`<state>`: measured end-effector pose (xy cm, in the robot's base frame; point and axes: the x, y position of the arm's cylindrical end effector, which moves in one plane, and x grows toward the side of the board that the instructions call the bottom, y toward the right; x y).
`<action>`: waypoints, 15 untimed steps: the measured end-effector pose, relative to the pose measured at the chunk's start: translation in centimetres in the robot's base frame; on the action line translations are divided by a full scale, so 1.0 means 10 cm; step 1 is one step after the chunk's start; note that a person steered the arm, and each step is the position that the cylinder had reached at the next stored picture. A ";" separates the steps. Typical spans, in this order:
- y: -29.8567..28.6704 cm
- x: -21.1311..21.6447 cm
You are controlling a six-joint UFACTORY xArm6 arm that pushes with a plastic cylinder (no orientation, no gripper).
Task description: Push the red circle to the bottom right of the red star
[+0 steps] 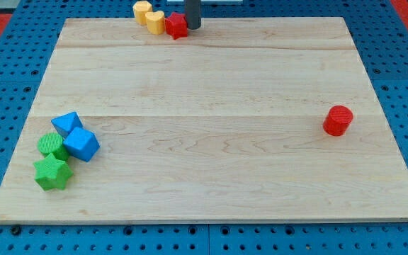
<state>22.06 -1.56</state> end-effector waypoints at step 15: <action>1.61 2.05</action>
<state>42.59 14.57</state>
